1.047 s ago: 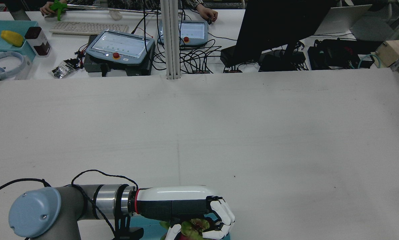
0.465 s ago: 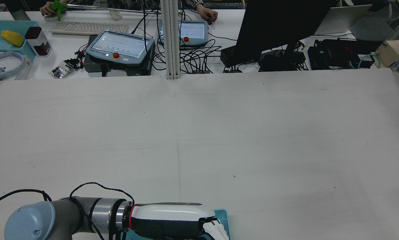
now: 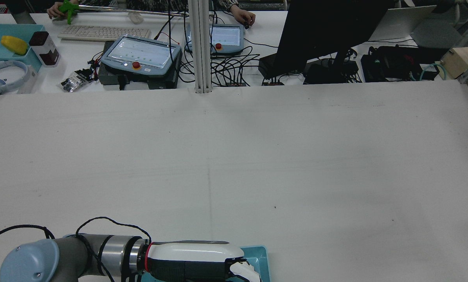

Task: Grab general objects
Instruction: 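Lower the dragon fruit into the blue tray with the left hand, then open the left hand and lift it away from the tray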

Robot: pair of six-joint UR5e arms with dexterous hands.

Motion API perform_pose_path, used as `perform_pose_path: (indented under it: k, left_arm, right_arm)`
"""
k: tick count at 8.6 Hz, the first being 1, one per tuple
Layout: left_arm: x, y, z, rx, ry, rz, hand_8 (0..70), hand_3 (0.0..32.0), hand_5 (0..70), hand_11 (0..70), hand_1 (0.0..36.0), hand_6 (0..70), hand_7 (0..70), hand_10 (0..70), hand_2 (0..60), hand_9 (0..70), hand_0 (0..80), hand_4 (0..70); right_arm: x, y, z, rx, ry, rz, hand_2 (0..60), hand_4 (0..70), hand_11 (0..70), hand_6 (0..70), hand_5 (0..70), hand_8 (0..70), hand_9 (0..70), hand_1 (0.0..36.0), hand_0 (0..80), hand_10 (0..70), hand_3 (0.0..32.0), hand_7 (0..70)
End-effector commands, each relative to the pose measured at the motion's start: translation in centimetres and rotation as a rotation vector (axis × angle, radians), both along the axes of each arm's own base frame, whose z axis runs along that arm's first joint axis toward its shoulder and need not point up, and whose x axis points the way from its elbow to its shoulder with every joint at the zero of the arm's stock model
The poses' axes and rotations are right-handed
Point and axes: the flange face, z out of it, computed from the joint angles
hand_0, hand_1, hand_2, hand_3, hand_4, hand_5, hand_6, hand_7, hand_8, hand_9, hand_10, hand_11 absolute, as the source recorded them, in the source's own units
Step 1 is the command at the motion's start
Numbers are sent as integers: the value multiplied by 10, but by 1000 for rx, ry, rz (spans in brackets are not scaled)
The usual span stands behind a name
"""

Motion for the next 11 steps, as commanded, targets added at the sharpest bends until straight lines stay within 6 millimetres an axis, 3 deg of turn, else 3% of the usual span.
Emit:
perform_pose_path:
  k: [1, 5, 6, 8, 9, 10, 11]
  left_arm:
    - [-2, 0, 8, -4, -11, -1, 301, 0, 700, 344, 360, 292, 367, 207, 600, 286, 800, 149]
    - [-4, -6, 2, -4, -8, -10, 297, 0, 700, 333, 360, 315, 425, 199, 600, 295, 800, 152]
    - [-14, -23, 7, -21, -40, -42, 297, 0, 700, 331, 360, 315, 430, 198, 600, 297, 800, 150]
    - [-68, -102, 23, -71, -114, -193, 332, 0, 700, 339, 360, 345, 491, 204, 600, 347, 800, 159]
    - [-89, -132, 31, -91, -137, -253, 372, 0, 700, 363, 360, 381, 566, 222, 600, 398, 800, 173]
    - [-106, -165, 34, -114, -160, -311, 482, 0, 700, 439, 360, 513, 700, 281, 600, 536, 800, 227]
    - [-128, -208, 44, -145, -188, -383, 548, 0, 700, 497, 360, 597, 700, 330, 600, 628, 800, 266]
  right_arm:
    - [0, 0, 0, 0, 0, 0, 0, 0, 0, 0, 0, 0, 0, 0, 0, 0, 0, 0]
    - [0, 0, 0, 0, 0, 0, 0, 0, 0, 0, 0, 0, 0, 0, 0, 0, 0, 0]
    - [0, 0, 0, 0, 0, 0, 0, 0, 0, 0, 0, 0, 0, 0, 0, 0, 0, 0]
    - [0, 0, 0, 0, 0, 0, 0, 0, 0, 0, 0, 0, 0, 0, 0, 0, 0, 0]
    - [0, 0, 0, 0, 0, 0, 0, 0, 0, 0, 0, 0, 0, 0, 0, 0, 0, 0]
    - [-1, 0, 0, 0, 0, -1, 0, 0, 0, 0, 0, 0, 0, 0, 0, 0, 0, 0]
    - [0, 0, 0, 0, 0, 0, 0, 0, 0, 0, 0, 0, 0, 0, 0, 0, 0, 0]
